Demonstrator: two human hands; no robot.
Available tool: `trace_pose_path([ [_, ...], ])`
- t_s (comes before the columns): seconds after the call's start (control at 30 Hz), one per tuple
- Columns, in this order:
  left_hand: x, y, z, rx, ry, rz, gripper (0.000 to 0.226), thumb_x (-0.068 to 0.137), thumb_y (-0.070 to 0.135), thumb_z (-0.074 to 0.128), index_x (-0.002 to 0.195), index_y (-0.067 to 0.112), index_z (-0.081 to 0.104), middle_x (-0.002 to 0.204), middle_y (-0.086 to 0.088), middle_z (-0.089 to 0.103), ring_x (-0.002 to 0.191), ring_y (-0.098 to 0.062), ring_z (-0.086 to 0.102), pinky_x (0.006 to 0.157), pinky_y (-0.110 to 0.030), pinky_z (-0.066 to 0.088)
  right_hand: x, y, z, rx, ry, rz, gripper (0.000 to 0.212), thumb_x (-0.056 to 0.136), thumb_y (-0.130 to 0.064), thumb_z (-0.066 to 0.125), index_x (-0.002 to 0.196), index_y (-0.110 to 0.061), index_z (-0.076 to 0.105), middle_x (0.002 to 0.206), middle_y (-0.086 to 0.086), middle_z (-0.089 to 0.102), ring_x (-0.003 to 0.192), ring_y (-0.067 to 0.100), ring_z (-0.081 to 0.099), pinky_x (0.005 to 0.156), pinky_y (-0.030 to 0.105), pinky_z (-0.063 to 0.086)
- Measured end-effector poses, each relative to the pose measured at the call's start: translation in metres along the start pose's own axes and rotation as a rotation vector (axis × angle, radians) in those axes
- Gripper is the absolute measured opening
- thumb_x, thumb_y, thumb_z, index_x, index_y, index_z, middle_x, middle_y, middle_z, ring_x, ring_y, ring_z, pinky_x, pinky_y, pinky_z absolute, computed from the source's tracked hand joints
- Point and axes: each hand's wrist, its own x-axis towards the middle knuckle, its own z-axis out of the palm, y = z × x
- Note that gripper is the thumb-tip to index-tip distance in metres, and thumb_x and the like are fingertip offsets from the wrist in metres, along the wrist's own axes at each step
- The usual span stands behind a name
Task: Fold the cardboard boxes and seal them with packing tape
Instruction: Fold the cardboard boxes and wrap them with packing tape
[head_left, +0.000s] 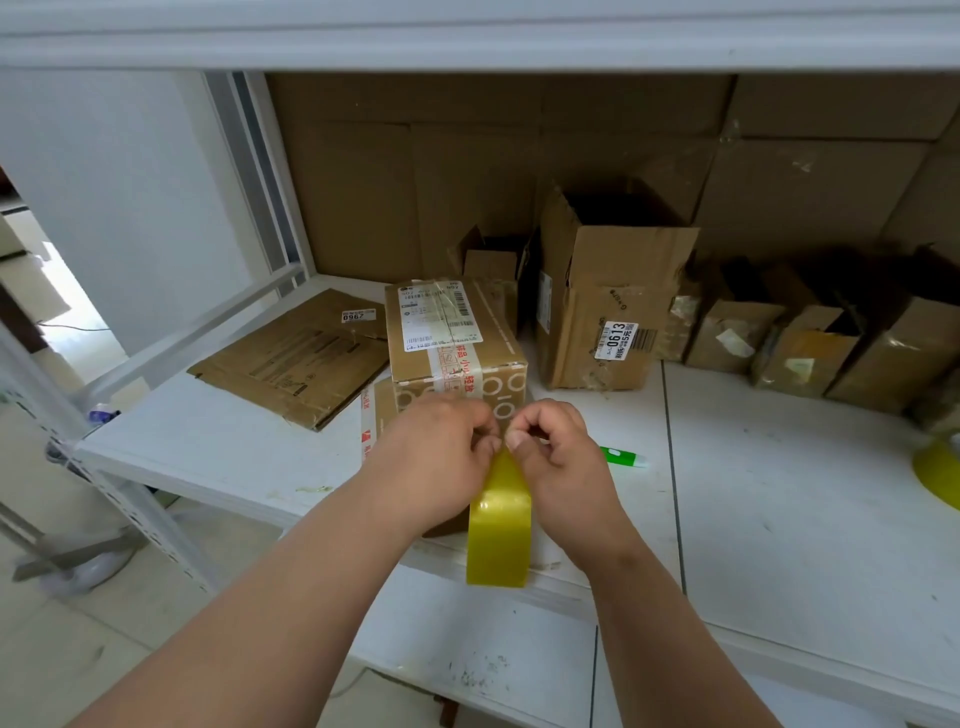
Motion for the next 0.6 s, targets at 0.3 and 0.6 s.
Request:
trace_pose_path([
  [0.3, -0.008, 0.009, 0.006, -0.011, 0.091, 0.024, 0.008, 0.096, 0.024, 0.055, 0.09, 0.02, 0.058, 0.094, 0.0, 0.06, 0.087, -0.021, 0.057, 0.075, -0.038, 0.049, -0.016, 0.007, 0.001, 0.162, 0.062, 0.075, 0.015, 0.095, -0.022, 0.063, 0.105, -0.033, 0.063, 0.117, -0.006, 0.06, 0.099, -0.005, 0.058, 0.085, 0.013, 0.048],
  [0.6, -0.014, 0.01, 0.0, -0.03, 0.373, -0.147, 0.014, 0.099, 0.029, 0.053, 0.092, 0.02, 0.062, 0.088, 0.006, 0.06, 0.074, -0.016, 0.053, 0.064, -0.031, 0.037, -0.029, 0.015, -0.033, 0.384, -0.349, 0.24, 0.06, 0.058, -0.043, 0.079, 0.113, -0.022, 0.066, 0.11, 0.015, 0.068, 0.1, 0.036, 0.064, 0.083, 0.043, 0.05],
])
